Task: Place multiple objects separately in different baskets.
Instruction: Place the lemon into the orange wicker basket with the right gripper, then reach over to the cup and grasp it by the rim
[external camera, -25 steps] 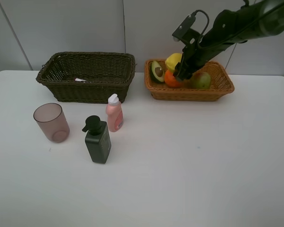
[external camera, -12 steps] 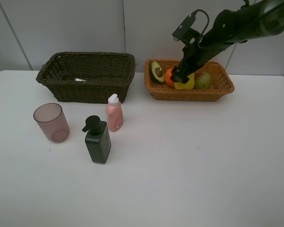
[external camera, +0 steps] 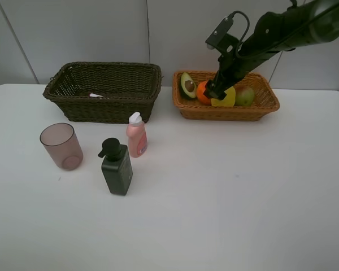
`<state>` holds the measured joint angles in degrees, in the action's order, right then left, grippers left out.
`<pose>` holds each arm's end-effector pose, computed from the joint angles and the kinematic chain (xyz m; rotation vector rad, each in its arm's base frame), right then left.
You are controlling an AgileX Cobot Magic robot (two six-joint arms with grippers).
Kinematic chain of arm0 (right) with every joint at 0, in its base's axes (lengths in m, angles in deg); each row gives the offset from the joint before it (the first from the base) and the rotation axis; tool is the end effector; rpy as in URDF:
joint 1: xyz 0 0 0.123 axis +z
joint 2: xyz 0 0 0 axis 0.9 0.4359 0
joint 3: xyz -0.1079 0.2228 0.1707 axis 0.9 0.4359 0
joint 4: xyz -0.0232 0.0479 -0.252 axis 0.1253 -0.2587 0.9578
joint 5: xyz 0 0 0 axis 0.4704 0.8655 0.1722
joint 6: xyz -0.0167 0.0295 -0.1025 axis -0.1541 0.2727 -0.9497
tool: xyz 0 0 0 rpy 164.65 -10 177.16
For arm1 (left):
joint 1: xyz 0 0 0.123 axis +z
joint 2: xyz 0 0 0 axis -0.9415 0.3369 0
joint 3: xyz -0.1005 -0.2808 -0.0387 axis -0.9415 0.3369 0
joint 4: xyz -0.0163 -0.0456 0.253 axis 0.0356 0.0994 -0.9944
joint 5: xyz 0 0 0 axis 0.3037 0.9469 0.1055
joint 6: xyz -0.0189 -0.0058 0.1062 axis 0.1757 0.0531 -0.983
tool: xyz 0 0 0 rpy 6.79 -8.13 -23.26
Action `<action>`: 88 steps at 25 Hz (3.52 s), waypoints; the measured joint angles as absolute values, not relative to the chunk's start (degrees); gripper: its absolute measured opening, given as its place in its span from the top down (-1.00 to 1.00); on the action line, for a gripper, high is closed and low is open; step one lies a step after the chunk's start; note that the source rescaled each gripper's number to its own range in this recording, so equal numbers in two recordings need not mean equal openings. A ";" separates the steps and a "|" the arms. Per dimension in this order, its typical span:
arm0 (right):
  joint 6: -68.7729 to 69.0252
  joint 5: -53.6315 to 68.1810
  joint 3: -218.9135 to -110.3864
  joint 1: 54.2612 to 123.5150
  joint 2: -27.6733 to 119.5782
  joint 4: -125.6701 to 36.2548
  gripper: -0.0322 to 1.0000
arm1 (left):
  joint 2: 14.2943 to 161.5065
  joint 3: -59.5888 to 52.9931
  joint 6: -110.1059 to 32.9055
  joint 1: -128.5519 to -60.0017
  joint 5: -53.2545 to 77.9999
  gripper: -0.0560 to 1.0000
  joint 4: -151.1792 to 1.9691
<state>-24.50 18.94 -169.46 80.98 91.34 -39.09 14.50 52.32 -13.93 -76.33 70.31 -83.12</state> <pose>0.4612 0.1411 0.1805 -1.2673 2.0894 -0.2061 0.0050 -0.0089 0.2464 0.2875 2.1175 -0.0715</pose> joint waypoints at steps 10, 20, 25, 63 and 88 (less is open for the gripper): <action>-24.50 18.94 -169.46 80.98 91.34 -39.04 -1.00 | 14.50 52.32 -13.93 -76.33 70.31 -0.79 -83.12; -24.50 25.44 -169.46 80.98 88.76 -40.98 -1.00 | 14.50 52.32 -13.93 -76.33 70.31 -0.79 -83.12; -24.44 34.76 -169.46 80.98 83.99 -46.10 -1.00 | 14.50 52.32 -13.93 -76.33 70.31 -0.79 -83.12; -2.49 61.58 -135.79 77.94 34.54 -41.38 -1.00 | 14.50 52.32 -13.93 -76.33 70.31 -0.79 -83.12; 29.37 57.39 -114.15 77.99 -19.83 -26.12 -1.00 | 14.50 52.32 -13.93 -76.33 70.31 -0.79 -83.12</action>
